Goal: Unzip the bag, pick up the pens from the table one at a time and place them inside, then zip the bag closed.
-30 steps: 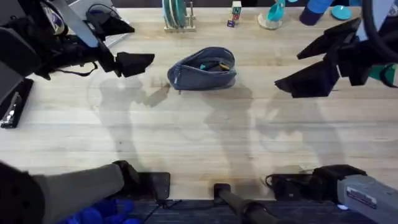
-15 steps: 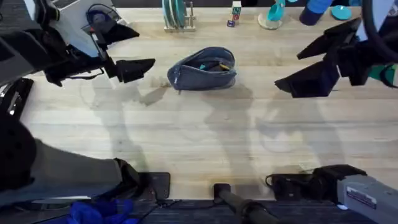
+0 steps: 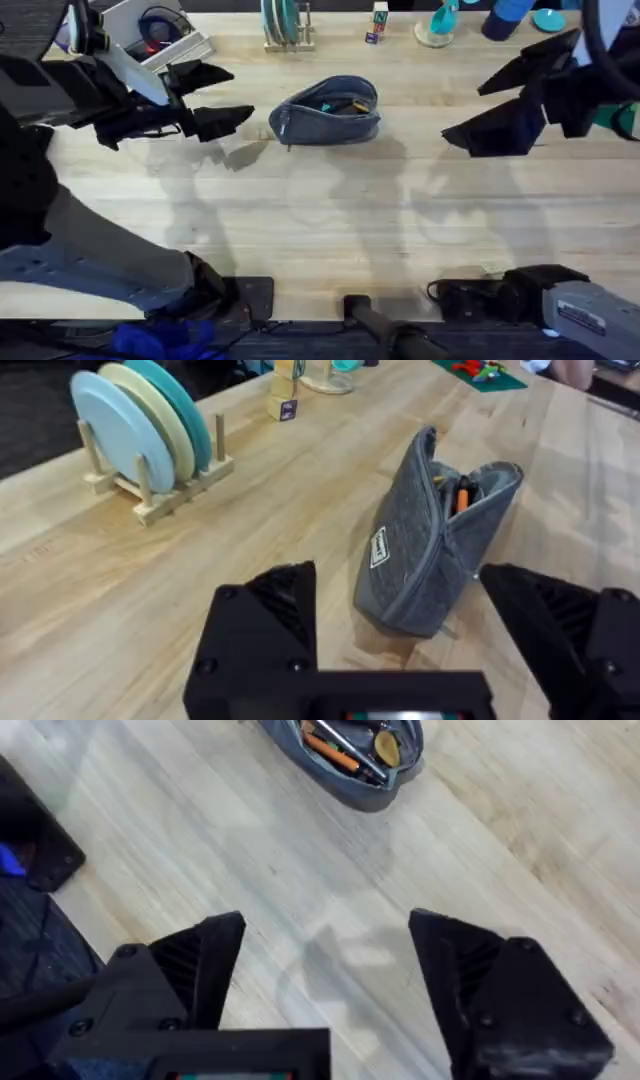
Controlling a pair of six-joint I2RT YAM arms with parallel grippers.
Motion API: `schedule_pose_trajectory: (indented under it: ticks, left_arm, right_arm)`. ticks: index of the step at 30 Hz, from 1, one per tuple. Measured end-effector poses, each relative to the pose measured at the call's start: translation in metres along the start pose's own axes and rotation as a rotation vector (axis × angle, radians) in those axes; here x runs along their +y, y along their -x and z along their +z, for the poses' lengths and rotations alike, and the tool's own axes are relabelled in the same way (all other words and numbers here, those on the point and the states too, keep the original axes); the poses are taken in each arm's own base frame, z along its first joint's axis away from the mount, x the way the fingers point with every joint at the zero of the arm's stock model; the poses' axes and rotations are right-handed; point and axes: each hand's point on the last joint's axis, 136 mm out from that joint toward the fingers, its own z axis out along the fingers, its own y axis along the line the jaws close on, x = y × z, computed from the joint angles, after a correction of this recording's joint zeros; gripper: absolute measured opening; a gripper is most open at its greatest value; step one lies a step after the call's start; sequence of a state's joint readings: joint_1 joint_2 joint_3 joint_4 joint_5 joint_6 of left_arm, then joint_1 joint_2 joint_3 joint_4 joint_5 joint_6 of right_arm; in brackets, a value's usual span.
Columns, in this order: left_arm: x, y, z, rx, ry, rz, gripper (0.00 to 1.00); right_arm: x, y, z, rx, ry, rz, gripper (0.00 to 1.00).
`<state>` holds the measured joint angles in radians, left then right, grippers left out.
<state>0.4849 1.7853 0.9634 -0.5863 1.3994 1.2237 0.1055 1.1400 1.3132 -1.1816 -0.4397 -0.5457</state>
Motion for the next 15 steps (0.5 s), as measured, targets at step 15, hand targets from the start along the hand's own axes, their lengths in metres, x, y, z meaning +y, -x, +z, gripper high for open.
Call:
schedule_pose_trajectory:
  ticks: [15]
  left_arm:
    - [-0.0023,-0.0009,0.0026,0.003,-0.01,0.003,0.99]
  right_arm:
    - [0.0,0.0,0.0,0.0,0.0,0.0,0.998]
